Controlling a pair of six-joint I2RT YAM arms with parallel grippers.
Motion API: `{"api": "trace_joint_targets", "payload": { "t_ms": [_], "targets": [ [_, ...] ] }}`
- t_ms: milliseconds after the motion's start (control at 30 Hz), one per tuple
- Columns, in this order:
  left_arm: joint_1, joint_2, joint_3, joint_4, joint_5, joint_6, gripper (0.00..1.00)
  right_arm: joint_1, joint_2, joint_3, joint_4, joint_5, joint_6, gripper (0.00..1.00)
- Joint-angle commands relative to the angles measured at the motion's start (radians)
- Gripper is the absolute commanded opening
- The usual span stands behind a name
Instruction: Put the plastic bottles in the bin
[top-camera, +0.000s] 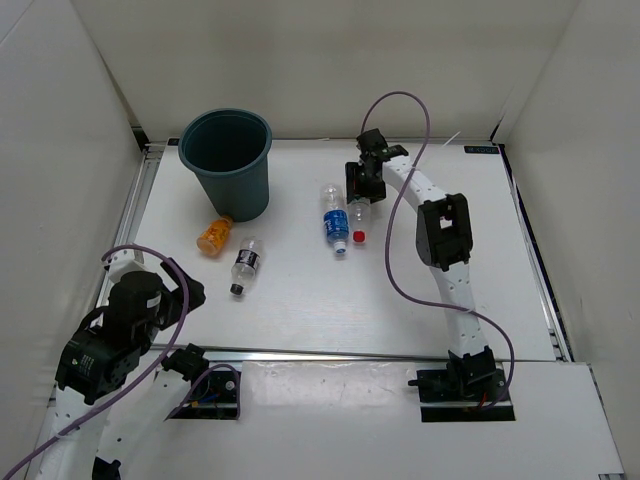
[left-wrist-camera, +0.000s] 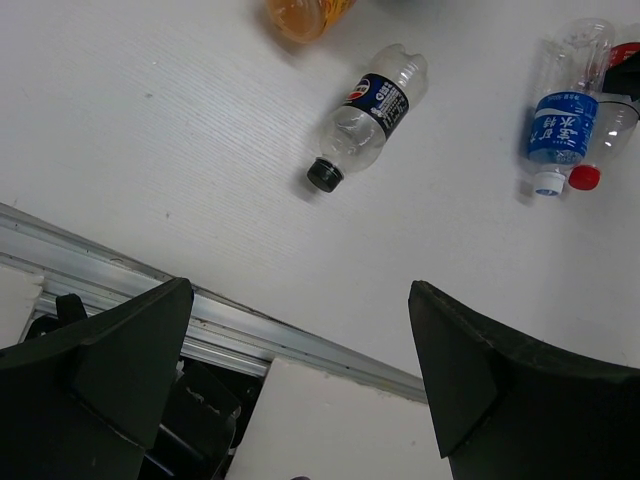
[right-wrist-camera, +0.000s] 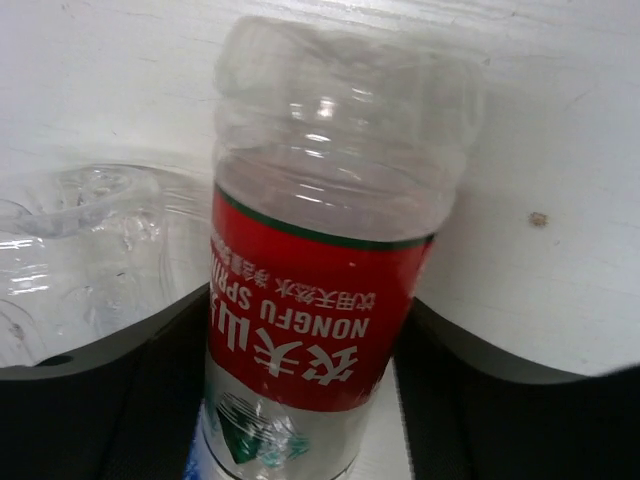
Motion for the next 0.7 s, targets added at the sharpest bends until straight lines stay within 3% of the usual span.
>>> {"api": "trace_joint_targets", "payload": {
  "t_ms": [0, 100, 133, 200, 400, 467, 667],
  "targets": [
    [-0.004, 0.008, 0.016, -0.079, -0.018, -0.004, 1.00, -0.001, 0.001, -0.011, 0.024, 0.019, -0.009, 0.65],
    [-0.004, 0.008, 0.016, -0.079, -0.018, -0.004, 1.00, -0.001, -0.034, -0.052, 0.024, 0.074, 0.004, 0.49],
    [-0.004, 0.008, 0.016, -0.079, -0.018, -0.004, 1.00, -0.001, -0.062, -0.052, 0.024, 0.092, 0.014, 0.39],
    [-0.004, 0.008, 0.016, -0.079, -0.018, -0.004, 1.00, -0.010, -0.099, -0.063, 0.024, 0.122, 0.036, 0.33],
    [-0.004, 0.008, 0.016, -0.079, -0.018, -0.004, 1.00, -0.041, -0.295, -0.084, 0.053, 0.048, 0.106, 0.24],
    [-0.004, 0.008, 0.016, -0.079, -0.018, -0.004, 1.00, -0.041, -0.367, -0.075, 0.073, -0.053, 0.097, 0.23],
    [-0.004, 0.018, 0.016, -0.079, -0.018, -0.004, 1.00, 0.083, -0.487, -0.012, 0.196, -0.153, 0.030, 0.22]
  ]
}}
